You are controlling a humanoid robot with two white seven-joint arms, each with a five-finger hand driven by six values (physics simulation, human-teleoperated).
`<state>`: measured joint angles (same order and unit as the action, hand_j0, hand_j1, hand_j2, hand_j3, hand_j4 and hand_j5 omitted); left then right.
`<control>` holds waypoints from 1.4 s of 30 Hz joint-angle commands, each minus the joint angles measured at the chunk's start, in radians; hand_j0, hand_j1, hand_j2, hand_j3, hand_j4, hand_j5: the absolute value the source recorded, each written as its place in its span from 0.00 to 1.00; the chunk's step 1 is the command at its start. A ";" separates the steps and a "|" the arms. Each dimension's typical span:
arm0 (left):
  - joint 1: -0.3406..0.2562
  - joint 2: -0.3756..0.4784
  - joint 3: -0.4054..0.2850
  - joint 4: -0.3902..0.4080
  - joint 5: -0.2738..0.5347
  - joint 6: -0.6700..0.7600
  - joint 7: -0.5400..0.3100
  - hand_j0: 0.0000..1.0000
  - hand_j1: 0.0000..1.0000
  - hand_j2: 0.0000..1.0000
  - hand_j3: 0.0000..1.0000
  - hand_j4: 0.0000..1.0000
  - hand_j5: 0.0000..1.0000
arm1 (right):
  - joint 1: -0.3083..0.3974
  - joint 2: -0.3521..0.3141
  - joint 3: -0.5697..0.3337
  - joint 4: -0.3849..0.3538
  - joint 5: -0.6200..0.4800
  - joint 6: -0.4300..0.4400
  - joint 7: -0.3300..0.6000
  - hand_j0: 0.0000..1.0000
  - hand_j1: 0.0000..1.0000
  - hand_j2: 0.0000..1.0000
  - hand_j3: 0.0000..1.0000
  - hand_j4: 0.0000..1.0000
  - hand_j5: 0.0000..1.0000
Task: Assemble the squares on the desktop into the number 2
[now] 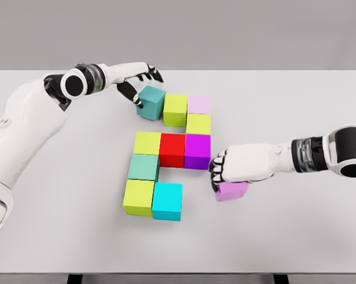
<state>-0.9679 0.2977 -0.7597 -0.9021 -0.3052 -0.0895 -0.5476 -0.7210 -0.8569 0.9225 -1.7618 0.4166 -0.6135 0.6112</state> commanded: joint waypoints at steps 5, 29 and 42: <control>0.000 0.008 0.002 0.000 0.032 -0.006 0.001 1.00 1.00 1.00 1.00 1.00 1.00 | -0.006 0.015 0.038 -0.001 -0.005 0.003 0.000 0.93 0.93 0.93 0.93 0.93 0.93; -0.049 0.245 -0.144 0.000 0.035 -0.148 -0.028 1.00 1.00 1.00 1.00 1.00 1.00 | 0.169 -0.244 -0.376 0.002 -0.173 0.003 0.000 1.00 1.00 1.00 1.00 1.00 1.00; -0.051 0.216 -0.239 0.000 0.001 -0.111 -0.063 1.00 1.00 1.00 1.00 1.00 1.00 | 0.212 -0.263 -0.220 0.001 -0.055 0.003 0.000 1.00 1.00 1.00 1.00 1.00 1.00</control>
<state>-1.0186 0.5190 -0.9950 -0.9023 -0.3000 -0.2058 -0.6103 -0.5093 -1.1192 0.6647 -1.7608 0.3562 -0.6131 0.6112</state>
